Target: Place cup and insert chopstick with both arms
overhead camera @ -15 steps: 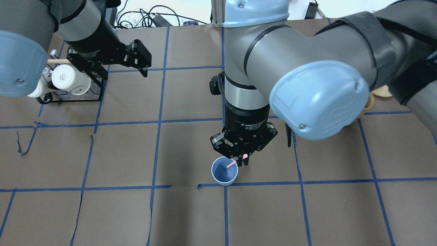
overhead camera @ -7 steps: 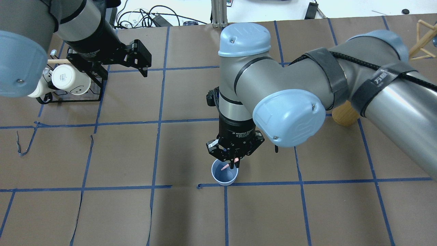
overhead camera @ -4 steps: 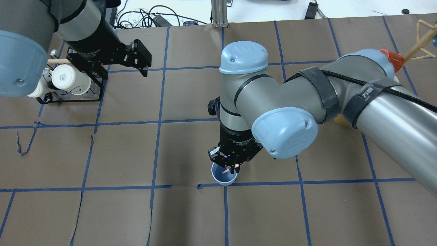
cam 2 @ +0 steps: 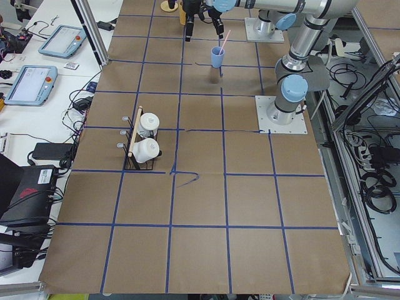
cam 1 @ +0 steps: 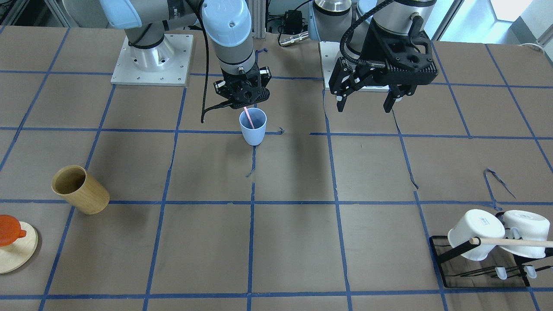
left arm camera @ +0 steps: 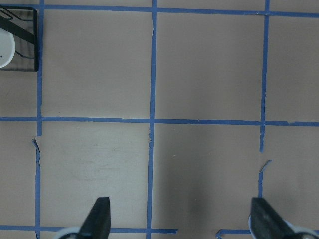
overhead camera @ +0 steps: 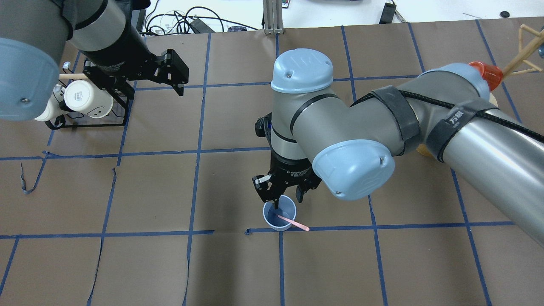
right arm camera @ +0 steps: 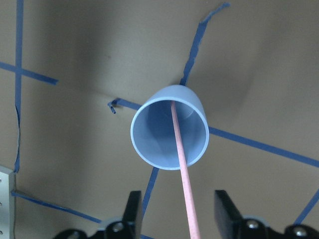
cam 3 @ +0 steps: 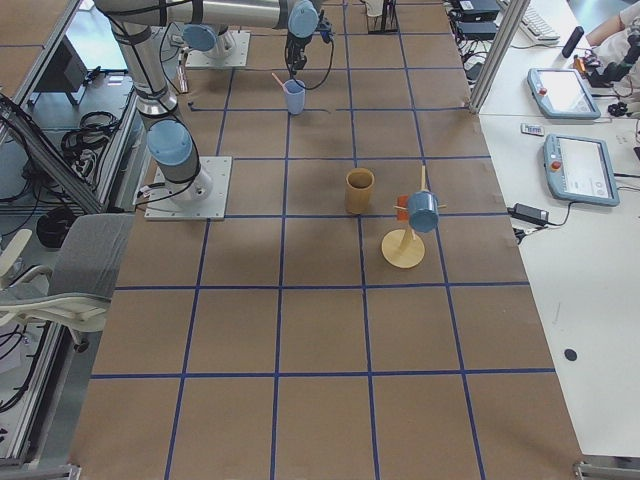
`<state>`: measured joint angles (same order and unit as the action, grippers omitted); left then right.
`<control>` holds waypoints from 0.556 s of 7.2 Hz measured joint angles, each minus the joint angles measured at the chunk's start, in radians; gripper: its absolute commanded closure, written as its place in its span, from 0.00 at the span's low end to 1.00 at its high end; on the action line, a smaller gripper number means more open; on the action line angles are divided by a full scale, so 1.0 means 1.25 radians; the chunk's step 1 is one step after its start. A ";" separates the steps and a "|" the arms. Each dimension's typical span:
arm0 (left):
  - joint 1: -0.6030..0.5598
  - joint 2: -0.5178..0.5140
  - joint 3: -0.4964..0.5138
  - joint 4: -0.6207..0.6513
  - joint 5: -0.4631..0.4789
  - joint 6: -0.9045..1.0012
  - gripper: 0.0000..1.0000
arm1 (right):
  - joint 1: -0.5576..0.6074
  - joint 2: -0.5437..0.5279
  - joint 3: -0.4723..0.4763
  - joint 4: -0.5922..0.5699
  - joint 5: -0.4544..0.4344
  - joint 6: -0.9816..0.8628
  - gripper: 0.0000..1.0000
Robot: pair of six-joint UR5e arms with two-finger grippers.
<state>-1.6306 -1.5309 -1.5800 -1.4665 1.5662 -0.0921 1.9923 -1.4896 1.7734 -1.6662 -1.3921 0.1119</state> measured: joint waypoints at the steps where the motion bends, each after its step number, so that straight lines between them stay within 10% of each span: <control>1: 0.000 0.000 0.000 0.000 0.000 0.000 0.00 | -0.009 -0.002 -0.030 -0.002 -0.012 -0.003 0.00; 4: 0.000 0.000 0.000 0.000 0.000 0.000 0.00 | -0.103 -0.005 -0.170 -0.003 -0.093 -0.065 0.00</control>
<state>-1.6306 -1.5309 -1.5800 -1.4665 1.5666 -0.0921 1.8640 -1.4961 1.5614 -1.6702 -1.5087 0.0307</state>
